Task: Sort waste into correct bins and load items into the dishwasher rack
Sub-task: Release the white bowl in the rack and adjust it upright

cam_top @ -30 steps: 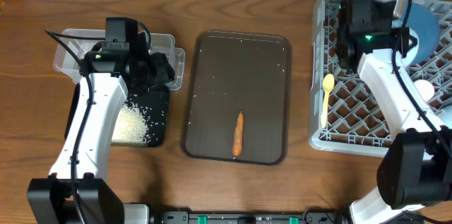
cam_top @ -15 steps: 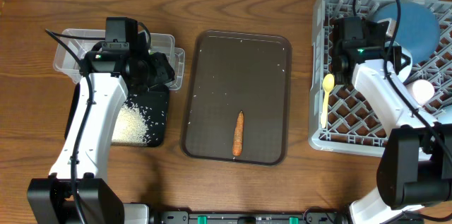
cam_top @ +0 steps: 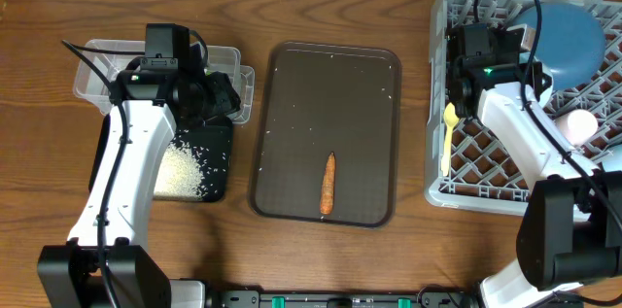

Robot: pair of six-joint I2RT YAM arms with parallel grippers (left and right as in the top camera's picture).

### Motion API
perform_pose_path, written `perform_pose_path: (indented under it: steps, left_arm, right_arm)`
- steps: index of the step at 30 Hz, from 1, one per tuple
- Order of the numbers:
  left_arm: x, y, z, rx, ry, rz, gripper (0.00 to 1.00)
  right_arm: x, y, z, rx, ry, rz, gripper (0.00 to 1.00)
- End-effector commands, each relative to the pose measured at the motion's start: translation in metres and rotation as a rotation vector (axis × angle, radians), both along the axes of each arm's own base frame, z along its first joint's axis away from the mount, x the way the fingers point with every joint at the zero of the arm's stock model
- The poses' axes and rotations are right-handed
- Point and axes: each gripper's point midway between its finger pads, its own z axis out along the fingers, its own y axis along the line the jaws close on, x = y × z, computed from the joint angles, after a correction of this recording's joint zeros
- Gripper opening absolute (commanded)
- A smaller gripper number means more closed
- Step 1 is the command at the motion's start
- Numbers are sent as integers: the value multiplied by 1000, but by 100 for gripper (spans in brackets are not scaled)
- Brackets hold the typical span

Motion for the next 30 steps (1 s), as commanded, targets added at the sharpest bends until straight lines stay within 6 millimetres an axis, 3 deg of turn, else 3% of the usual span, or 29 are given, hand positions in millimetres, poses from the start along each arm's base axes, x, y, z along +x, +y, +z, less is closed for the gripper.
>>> perform_pose_path:
  steps: [1, 5, 19, 30]
  left_arm:
    - [1, 3, 2, 12, -8, 1, 56]
    - [1, 3, 2, 12, -8, 1, 56]
    - [1, 3, 2, 12, -9, 1, 56]
    - [1, 3, 3, 12, -9, 1, 56]
  right_arm:
    - [-1, -2, 8, -98, 11, -21, 1]
    - [0, -5, 22, -184, 47, -28, 1]
    - [11, 4, 0, -70, 111, 65, 1]
    - [20, 1, 12, -130, 134, 81, 1]
